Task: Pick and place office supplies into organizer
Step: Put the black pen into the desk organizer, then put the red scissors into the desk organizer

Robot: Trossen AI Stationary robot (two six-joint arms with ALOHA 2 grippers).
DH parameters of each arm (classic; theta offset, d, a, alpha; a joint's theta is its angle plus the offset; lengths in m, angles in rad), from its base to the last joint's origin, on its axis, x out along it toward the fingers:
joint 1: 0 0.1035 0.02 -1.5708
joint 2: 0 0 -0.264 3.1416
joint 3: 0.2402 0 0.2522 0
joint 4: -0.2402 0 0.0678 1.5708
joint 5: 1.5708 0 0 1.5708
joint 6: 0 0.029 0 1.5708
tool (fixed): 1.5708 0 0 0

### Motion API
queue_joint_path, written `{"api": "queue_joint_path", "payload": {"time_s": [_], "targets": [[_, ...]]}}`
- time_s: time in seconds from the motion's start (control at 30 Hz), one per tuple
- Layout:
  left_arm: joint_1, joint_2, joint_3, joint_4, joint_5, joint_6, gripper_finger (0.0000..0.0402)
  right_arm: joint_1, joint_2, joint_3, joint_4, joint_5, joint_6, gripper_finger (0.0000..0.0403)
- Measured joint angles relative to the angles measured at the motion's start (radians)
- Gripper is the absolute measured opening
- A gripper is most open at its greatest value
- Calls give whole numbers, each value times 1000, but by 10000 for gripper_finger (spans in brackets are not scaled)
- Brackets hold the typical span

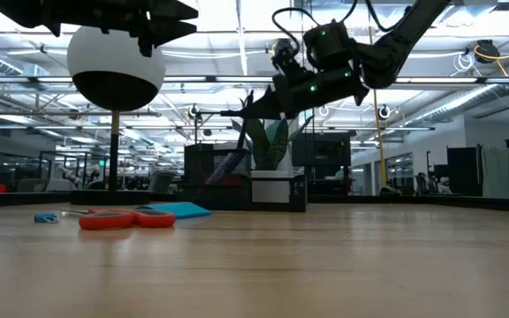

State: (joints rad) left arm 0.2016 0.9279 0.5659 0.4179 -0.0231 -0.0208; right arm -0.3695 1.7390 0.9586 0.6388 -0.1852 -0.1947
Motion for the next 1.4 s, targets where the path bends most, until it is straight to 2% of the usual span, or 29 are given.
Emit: {"api": "queue_joint_path", "payload": {"time_s": [0.3,0.6,0.8,1.07,1.4], "targets": [[2,0,0,3,-3,-6,195,-1,59,19,-5,1,17,30],[-1,0,0,-3,-2,-14,195,2,42,19,2,21,19,120],[-1,0,0,-3,-2,-14,195,5,33,19,-2,57,-1,143],[-1,0,0,-33,-2,-67,195,11,-98,19,-152,56,-36,137],[-1,0,1,-134,17,-57,195,59,-271,19,-352,54,-62,136]]}}
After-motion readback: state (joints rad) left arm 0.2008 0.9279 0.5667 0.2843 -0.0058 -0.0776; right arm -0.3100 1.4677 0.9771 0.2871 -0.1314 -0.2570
